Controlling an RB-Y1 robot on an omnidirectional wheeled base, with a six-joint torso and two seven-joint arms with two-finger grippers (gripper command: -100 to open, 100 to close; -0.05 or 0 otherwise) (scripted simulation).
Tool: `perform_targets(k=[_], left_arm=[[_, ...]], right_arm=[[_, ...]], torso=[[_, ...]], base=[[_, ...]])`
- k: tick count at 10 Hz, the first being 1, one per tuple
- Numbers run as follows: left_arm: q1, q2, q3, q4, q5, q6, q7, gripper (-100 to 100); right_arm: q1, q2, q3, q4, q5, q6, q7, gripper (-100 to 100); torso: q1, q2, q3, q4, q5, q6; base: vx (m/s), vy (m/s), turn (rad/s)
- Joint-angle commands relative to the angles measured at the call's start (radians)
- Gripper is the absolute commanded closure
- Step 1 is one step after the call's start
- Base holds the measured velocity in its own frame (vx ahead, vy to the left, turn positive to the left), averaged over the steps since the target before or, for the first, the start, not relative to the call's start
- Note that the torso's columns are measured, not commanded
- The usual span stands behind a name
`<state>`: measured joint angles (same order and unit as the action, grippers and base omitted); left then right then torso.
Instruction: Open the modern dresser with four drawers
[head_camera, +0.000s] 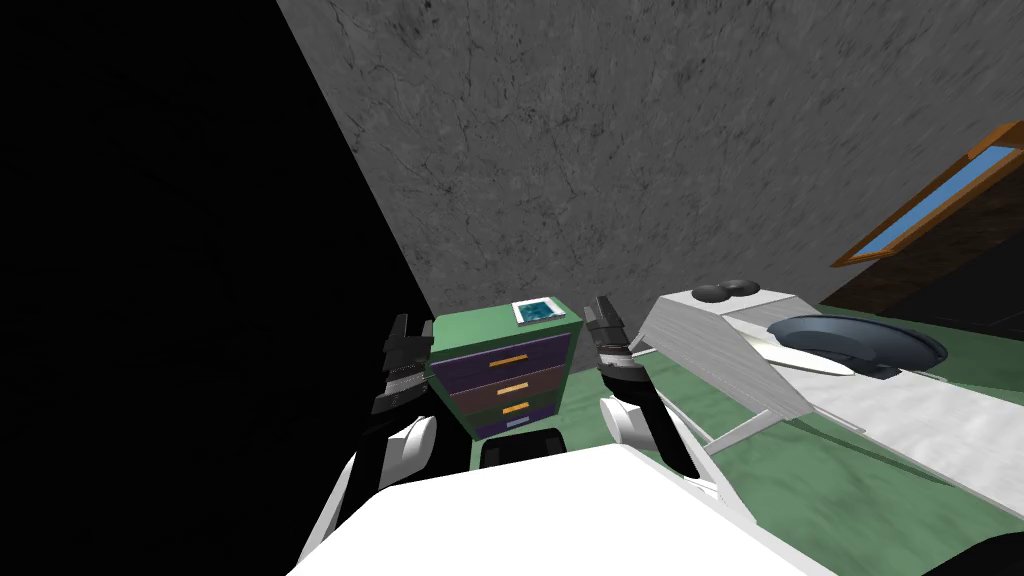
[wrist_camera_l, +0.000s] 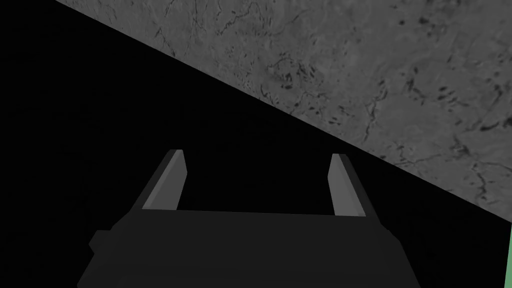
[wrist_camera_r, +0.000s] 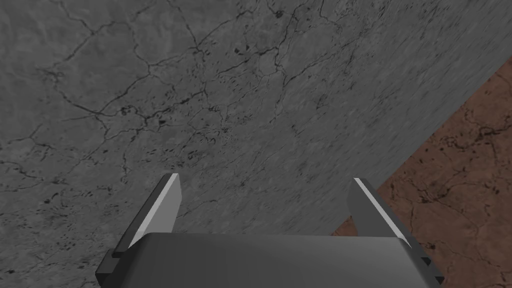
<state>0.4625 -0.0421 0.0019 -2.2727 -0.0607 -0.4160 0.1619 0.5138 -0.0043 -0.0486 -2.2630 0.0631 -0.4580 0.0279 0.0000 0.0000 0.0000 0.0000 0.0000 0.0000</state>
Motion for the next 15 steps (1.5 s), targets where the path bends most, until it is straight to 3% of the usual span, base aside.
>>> perform_targets(k=[1,9,10,12,15], left_arm=[[0.000,0.000,0.000,0.000,0.000,0.000,0.000,0],[-0.001,0.000,0.000,-0.001,0.000,0.000,0.000,0],[-0.003,0.047,0.000,-0.007,0.000,0.002,0.000,-100],[0.000,0.106,-0.001,-0.008,-0.001,0.018,-0.001,-100],[0.007,0.166,-0.004,-0.010,-0.003,0.053,-0.003,-100]], right_arm=[[0.000,0.000,0.000,0.000,0.000,0.000,0.000,0],[0.000,0.000,0.000,0.000,0.000,0.000,0.000,0],[0.000,0.000,0.000,0.000,0.000,0.000,0.000,0],[0.000,0.000,0.000,0.000,0.000,0.000,0.000,0],[0.000,0.000,0.000,0.000,0.000,0.000,0.000,0]], torso=[[0.000,0.040,-0.082,0.041,0.000,0.000],[0.000,0.618,-1.234,0.617,0.000,0.000],[0.002,0.689,-1.383,0.688,0.002,0.000],[0.002,0.726,-1.475,0.728,0.003,0.003],[-0.002,0.728,-1.482,0.733,0.001,0.003]], base=[[0.000,0.000,0.000],[0.001,0.001,0.000],[0.001,-0.008,0.004],[-0.022,-0.018,0.003],[-0.012,-0.031,-0.007]])
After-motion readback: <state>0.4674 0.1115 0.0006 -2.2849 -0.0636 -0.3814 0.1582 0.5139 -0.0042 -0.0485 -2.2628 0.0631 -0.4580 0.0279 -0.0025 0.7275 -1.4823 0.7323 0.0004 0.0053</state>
